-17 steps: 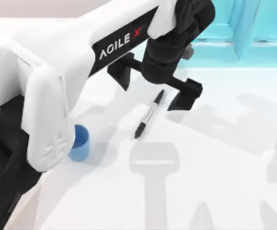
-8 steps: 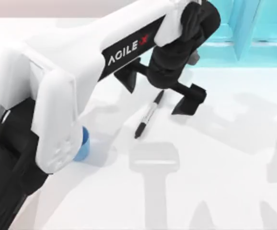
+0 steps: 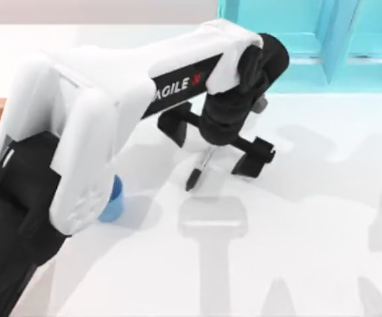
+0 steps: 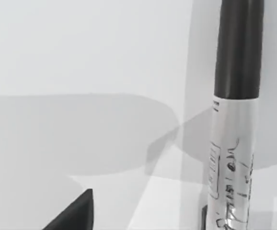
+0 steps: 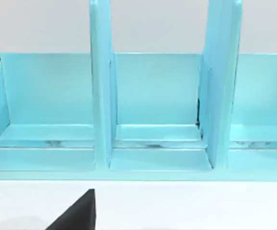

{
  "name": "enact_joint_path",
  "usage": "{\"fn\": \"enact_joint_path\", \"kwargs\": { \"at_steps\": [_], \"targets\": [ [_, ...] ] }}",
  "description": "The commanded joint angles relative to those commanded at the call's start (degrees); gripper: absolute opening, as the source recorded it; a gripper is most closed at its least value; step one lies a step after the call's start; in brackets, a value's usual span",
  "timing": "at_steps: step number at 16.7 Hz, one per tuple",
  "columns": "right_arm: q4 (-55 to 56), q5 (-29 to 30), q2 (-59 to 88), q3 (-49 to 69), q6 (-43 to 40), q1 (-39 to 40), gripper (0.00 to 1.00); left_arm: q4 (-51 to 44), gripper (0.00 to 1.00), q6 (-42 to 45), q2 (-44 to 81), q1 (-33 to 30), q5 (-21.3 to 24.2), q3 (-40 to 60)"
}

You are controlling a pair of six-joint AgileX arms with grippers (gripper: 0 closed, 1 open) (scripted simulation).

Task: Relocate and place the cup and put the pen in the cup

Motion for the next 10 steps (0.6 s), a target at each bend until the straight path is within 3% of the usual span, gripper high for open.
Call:
{"fn": "enact_joint_path", "kwargs": {
  "at_steps": [7, 10],
  "targets": [
    [0.0, 0.0, 0.0, 0.0, 0.0, 0.0, 1.0, 3.58, 1.0, 0.47, 0.74, 0.45, 0.03, -2.77],
    [0.0, 0.0, 0.0, 0.0, 0.0, 0.0, 1.0, 3.58, 0.77, 0.47, 0.74, 0.45, 0.03, -2.77]
  ]
}}
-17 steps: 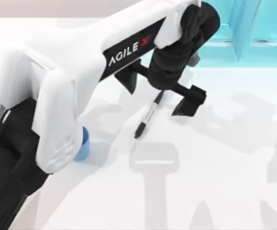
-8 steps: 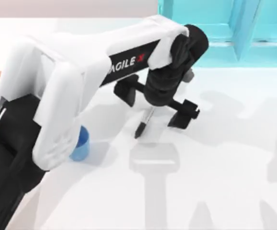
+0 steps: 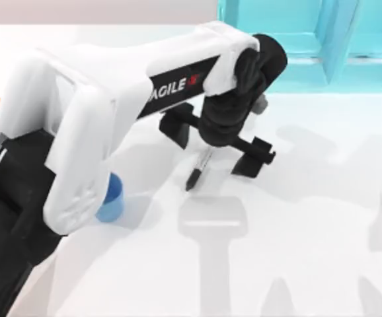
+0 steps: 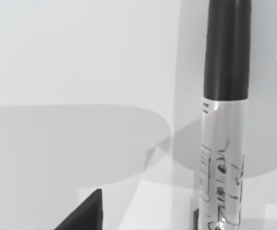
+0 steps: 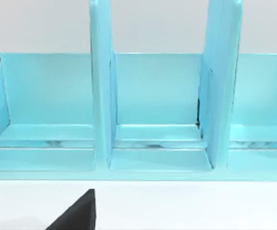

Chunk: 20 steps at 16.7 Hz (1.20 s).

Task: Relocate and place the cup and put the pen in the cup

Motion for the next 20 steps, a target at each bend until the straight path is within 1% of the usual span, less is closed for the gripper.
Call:
{"fn": "enact_joint_path", "kwargs": {
  "at_steps": [10, 11, 18, 19, 20],
  "targets": [
    [0.0, 0.0, 0.0, 0.0, 0.0, 0.0, 1.0, 0.0, 0.02, 0.0, 0.0, 0.0, 0.0, 0.0],
    [0.0, 0.0, 0.0, 0.0, 0.0, 0.0, 1.0, 0.0, 0.0, 0.0, 0.0, 0.0, 0.0, 0.0],
    [0.0, 0.0, 0.0, 0.0, 0.0, 0.0, 1.0, 0.0, 0.0, 0.0, 0.0, 0.0, 0.0, 0.0],
    [0.0, 0.0, 0.0, 0.0, 0.0, 0.0, 1.0, -0.73, 0.0, -1.47, -3.47, -1.14, 2.9, 0.72],
    [0.0, 0.0, 0.0, 0.0, 0.0, 0.0, 1.0, -0.79, 0.0, -1.54, -3.64, -1.2, 2.86, 0.58]
  ]
}}
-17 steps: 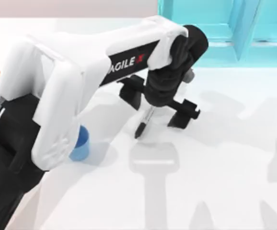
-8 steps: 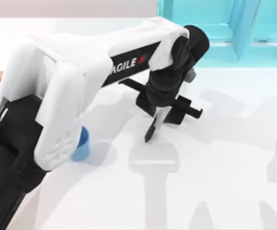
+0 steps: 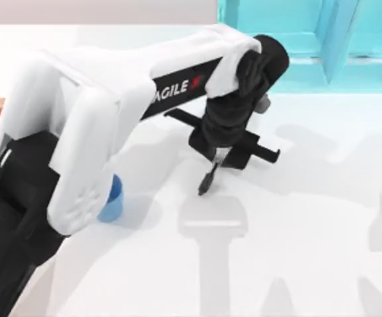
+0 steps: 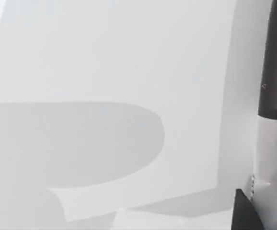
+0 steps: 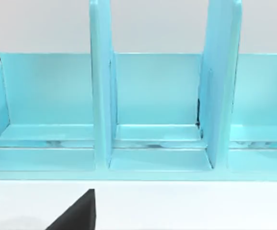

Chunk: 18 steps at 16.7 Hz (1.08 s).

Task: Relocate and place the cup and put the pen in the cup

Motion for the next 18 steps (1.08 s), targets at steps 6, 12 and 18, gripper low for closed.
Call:
{"fn": "enact_joint_path", "kwargs": {
  "at_steps": [6, 12, 18],
  "targets": [
    [0.0, 0.0, 0.0, 0.0, 0.0, 0.0, 1.0, -4.39, 0.0, -4.62, -11.7, -4.13, -0.9, -8.3],
    [0.0, 0.0, 0.0, 0.0, 0.0, 0.0, 1.0, -8.33, 0.0, -8.8, -22.11, -8.46, -1.03, -15.3],
    [0.0, 0.0, 0.0, 0.0, 0.0, 0.0, 1.0, -6.48, 0.0, -8.2, -23.1, -8.16, -1.29, -16.64]
  ]
}}
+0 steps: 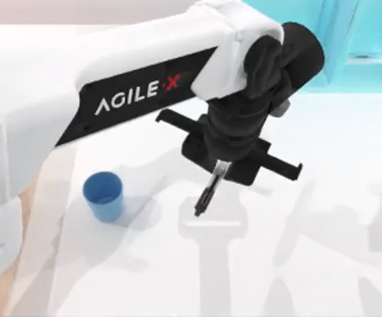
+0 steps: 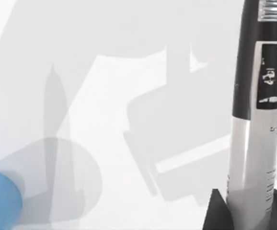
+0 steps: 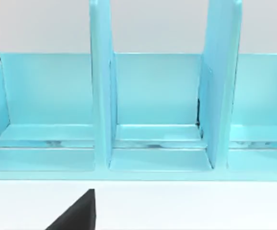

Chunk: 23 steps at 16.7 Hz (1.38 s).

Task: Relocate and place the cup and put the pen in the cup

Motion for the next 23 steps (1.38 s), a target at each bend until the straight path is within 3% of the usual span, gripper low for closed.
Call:
{"fn": "enact_joint_path", "kwargs": {
  "at_steps": [7, 18, 23],
  "targets": [
    [0.0, 0.0, 0.0, 0.0, 0.0, 0.0, 1.0, 22.8, 0.0, 4.41, -13.74, 1.99, -2.85, -20.32],
    [0.0, 0.0, 0.0, 0.0, 0.0, 0.0, 1.0, 84.34, 0.0, 15.82, -46.93, 9.8, -5.85, -71.86],
    [0.0, 0.0, 0.0, 0.0, 0.0, 0.0, 1.0, 108.94, 0.0, 20.94, -60.74, 13.04, -5.47, -90.23]
  ]
}}
